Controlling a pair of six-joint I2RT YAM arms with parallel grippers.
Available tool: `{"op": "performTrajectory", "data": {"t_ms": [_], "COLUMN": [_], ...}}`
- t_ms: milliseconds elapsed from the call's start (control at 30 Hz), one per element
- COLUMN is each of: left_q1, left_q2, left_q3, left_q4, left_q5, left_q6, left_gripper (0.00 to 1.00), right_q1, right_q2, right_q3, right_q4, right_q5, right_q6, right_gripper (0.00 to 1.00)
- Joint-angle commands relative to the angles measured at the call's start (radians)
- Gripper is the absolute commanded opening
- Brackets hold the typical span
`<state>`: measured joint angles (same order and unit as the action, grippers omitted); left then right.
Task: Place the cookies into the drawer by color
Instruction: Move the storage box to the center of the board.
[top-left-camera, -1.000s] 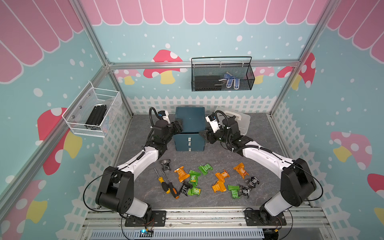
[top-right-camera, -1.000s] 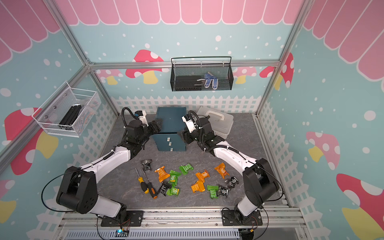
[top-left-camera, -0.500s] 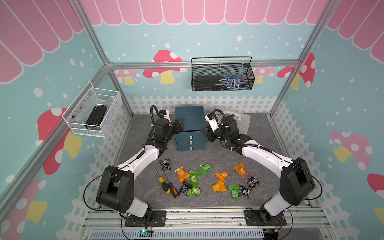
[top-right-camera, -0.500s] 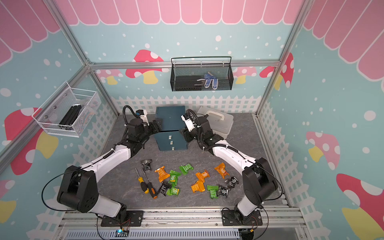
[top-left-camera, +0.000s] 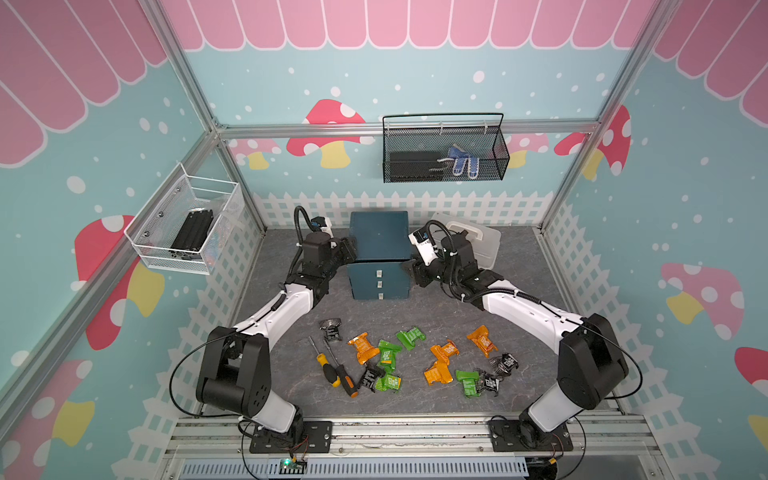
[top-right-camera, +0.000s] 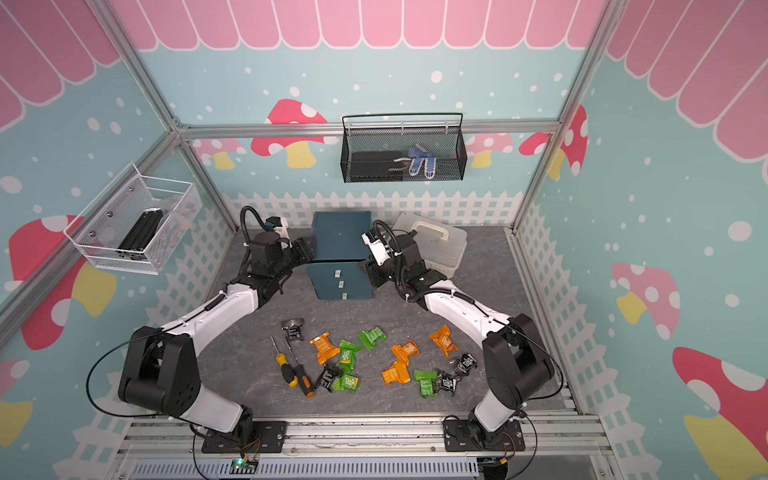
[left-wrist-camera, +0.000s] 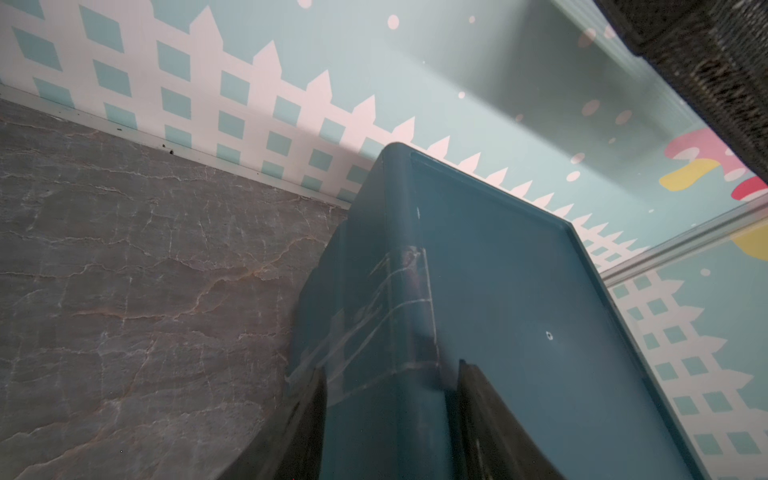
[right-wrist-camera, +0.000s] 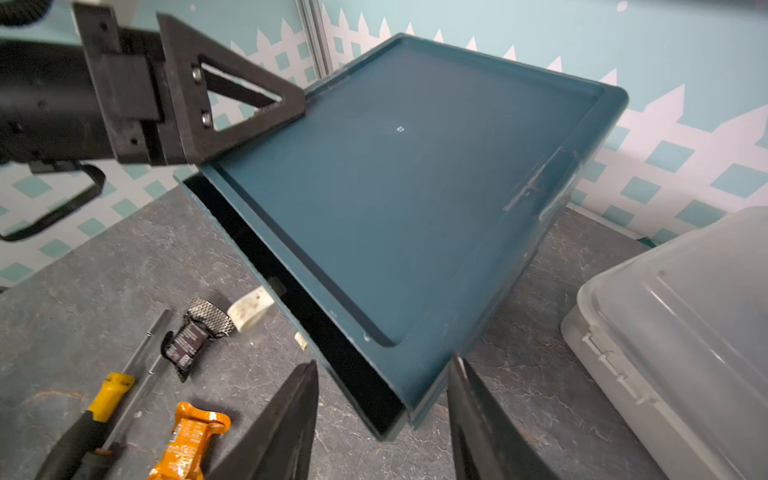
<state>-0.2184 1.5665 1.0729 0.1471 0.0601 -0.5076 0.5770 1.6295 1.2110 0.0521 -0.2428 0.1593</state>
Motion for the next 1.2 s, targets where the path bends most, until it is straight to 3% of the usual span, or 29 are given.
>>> {"op": "performTrajectory", "data": {"t_ms": [0, 233, 467, 567, 700, 800, 933, 1100, 1167], "left_q1": [0.000, -0.002, -0.010, -0.021, -0.001, 0.022, 0.027, 0.016, 0.015], "left_q2": [0.074, 0.175, 0.060, 0.006, 0.043, 0.088, 0.151, 0.154, 0.145], "left_q3": [0.051, 0.109, -0.002, -0.019, 0.031, 0.071, 0.132, 0.139, 0.138], "left_q4": [-0.019, -0.004, 0.049, 0.041, 0.002, 0.006, 0.011, 0.007, 0.004], "left_q5": [0.036, 0.121, 0.110, 0.092, 0.076, 0.104, 0.147, 0.133, 0.144], "left_q6": [0.021, -0.012, -0.055, -0.038, -0.026, -0.023, -0.028, -0.035, -0.041], "left_gripper": [0.51, 0.45, 0.46, 0.51, 0.61, 0.69, 0.55, 0.57, 0.63], "right_q1": [0.006, 0.000, -0.013, -0.013, -0.013, -0.012, -0.013, -0.039, -0.067], "right_q2": [0.039, 0.052, 0.084, 0.100, 0.102, 0.076, 0.020, -0.037, -0.035], "right_q3": [0.029, 0.044, 0.088, 0.114, 0.118, 0.097, 0.077, 0.063, 0.079], "right_q4": [-0.003, -0.007, -0.006, -0.016, -0.031, -0.030, -0.029, -0.042, -0.044], "right_q5": [0.025, 0.081, 0.085, 0.076, 0.056, 0.059, 0.042, 0.083, 0.067], "right_q6": [0.001, 0.000, 0.007, 0.006, 0.030, 0.051, 0.065, 0.091, 0.116], "right_gripper": [0.48, 0.47, 0.38, 0.36, 0.37, 0.40, 0.52, 0.62, 0.66]}}
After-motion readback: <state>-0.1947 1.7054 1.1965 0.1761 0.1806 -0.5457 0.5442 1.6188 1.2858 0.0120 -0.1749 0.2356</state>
